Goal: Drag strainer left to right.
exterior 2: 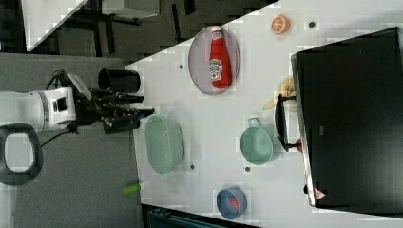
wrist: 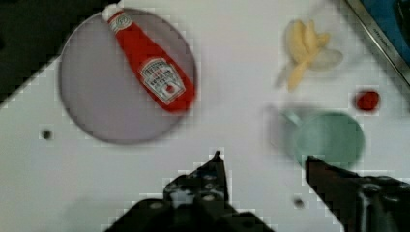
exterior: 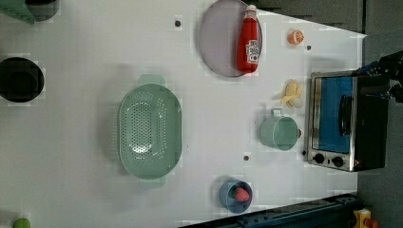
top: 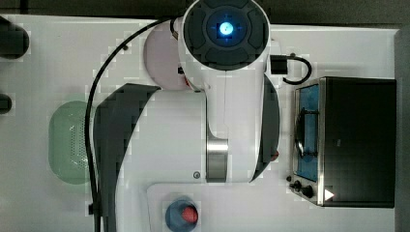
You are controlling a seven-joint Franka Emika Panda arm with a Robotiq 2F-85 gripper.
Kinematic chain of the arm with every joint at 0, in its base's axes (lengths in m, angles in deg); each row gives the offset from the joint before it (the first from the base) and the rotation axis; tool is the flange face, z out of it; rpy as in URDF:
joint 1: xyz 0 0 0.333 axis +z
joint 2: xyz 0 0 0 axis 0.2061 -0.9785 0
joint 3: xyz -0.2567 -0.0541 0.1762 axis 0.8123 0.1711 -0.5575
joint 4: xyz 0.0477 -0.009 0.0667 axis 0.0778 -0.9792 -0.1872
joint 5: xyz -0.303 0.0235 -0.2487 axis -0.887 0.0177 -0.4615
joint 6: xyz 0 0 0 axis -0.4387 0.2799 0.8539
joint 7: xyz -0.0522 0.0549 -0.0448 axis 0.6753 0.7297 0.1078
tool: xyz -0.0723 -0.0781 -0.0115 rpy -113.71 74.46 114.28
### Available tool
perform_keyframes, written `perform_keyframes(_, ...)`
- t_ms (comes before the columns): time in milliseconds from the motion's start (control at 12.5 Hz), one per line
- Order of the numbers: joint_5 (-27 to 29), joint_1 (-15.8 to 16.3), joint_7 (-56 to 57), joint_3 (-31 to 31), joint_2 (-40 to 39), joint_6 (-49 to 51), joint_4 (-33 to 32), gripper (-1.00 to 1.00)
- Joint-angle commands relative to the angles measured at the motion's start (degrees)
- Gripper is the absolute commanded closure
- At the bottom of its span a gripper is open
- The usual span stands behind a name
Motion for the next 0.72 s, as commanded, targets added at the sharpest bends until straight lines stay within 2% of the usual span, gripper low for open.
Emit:
perform_keyframes(80, 0.05, -1.91, -11.41, 0.81, 23.29, 8.88, -13.81, -0.59)
perform_keyframes(240, 1.01, -1.45, -12.24, -0.23, 22.96, 7.81, -13.8, -1.0)
perform_keyframes(480, 2.44, -0.07, -14.02, -5.6, 21.12, 3.4, -13.81, -1.0)
perform_keyframes(720, 2.46, 0.24, -20.94, -13.22, 18.21, -1.13, -13.81, -1.0)
